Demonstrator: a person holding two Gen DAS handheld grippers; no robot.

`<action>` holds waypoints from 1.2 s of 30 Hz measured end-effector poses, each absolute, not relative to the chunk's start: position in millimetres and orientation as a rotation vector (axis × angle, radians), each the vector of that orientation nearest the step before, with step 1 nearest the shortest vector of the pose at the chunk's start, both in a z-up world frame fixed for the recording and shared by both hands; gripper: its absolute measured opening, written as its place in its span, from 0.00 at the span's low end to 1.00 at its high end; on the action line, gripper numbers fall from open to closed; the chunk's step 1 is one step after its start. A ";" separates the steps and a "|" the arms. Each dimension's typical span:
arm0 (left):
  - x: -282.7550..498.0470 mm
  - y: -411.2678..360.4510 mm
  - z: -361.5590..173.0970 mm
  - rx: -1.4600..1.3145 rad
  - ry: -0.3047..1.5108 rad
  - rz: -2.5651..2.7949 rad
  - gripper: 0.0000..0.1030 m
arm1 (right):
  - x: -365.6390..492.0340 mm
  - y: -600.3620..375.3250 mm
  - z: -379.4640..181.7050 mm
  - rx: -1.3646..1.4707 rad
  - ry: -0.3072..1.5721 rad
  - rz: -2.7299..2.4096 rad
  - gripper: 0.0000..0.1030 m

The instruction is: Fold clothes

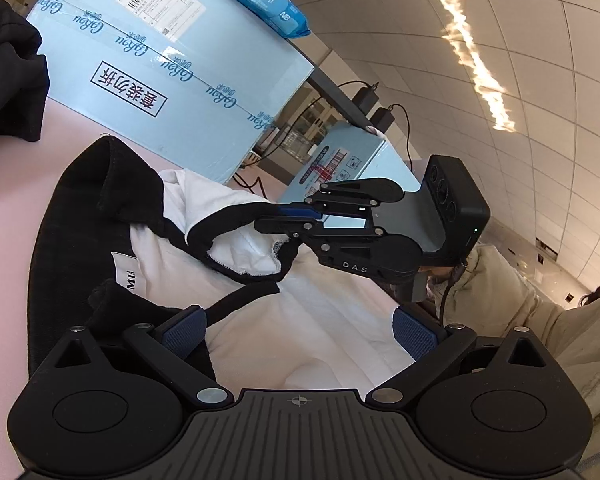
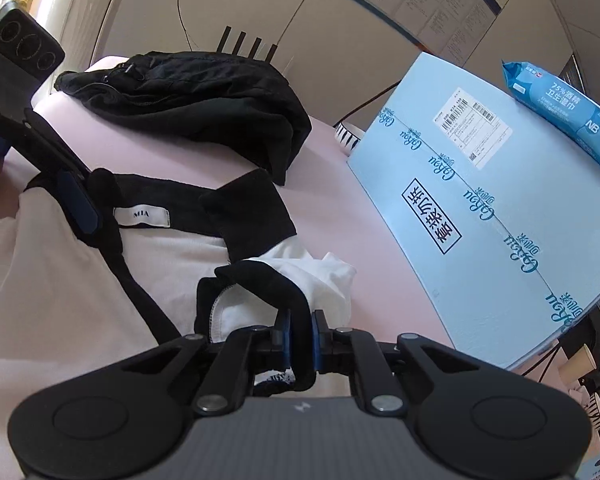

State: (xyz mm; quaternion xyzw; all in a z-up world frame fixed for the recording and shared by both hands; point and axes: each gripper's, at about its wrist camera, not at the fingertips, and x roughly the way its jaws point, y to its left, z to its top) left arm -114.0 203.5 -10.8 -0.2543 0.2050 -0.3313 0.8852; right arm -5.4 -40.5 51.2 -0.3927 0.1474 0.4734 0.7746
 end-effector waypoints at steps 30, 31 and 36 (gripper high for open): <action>-175.9 216.5 32.5 -0.485 0.432 -0.488 1.00 | -158.3 -118.9 89.0 -0.381 0.384 1.199 0.80; -179.4 215.0 32.6 -0.474 0.438 -0.475 1.00 | -170.4 -123.5 85.2 -0.388 0.391 1.211 0.80; -186.7 205.7 31.8 -0.489 0.476 -0.489 1.00 | -194.4 -147.8 67.9 -0.218 0.524 1.308 0.79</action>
